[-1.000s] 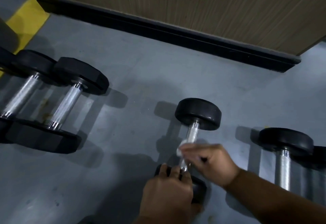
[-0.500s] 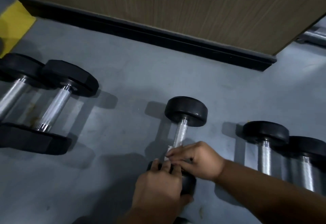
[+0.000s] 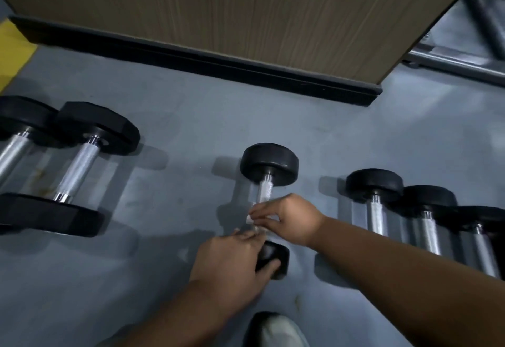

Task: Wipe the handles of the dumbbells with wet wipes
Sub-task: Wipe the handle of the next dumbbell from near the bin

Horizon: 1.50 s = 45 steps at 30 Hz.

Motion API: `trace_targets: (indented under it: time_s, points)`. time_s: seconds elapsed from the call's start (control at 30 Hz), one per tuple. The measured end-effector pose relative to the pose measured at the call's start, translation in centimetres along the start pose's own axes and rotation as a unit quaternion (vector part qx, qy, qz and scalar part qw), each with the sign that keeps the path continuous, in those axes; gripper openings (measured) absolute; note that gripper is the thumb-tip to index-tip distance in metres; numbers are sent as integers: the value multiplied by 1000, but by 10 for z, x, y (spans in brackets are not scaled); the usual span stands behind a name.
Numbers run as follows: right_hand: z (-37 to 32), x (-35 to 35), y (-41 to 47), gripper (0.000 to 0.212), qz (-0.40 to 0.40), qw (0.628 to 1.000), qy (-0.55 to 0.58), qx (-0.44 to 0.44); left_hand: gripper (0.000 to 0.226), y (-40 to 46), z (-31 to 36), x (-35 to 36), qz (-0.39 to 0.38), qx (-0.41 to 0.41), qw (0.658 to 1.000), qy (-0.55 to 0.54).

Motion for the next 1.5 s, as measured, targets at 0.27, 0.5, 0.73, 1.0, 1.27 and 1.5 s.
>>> trace_targets:
  time_s: [0.27, 0.5, 0.73, 1.0, 1.27, 1.5]
  points:
    - [-8, 6, -13, 31, 5, 997, -2, 74, 29, 55, -45, -3, 7, -103, 965, -242]
    - [-23, -10, -33, 52, 25, 991, 60, 115, 34, 97, -22, 13, -3, -20, 969, -246]
    - [-65, -89, -84, 31, -74, 988, -123, 51, 12, 110, -12, 35, 10, 1, 975, -224]
    - [-101, -69, -44, 32, -70, 956, -156, 240, 11, 104, -5, 27, -45, 8, 965, -259]
    - [-100, 40, -33, 16, 349, 826, -27, 442, 20, 95, -15, 30, -100, 49, 953, -281]
    - [-83, 46, -51, 12, 382, 834, -64, 392, 11, 135, -17, 37, 1, 101, 944, -315]
Point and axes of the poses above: each hand's wrist, its own y-axis towards the middle knuckle, its own x-axis out of the palm, z = x × y, the point moved 4 cm from there along y, towards the middle knuckle, and after that the axes turned 8 degrees about -x, right-handed, at the moved point
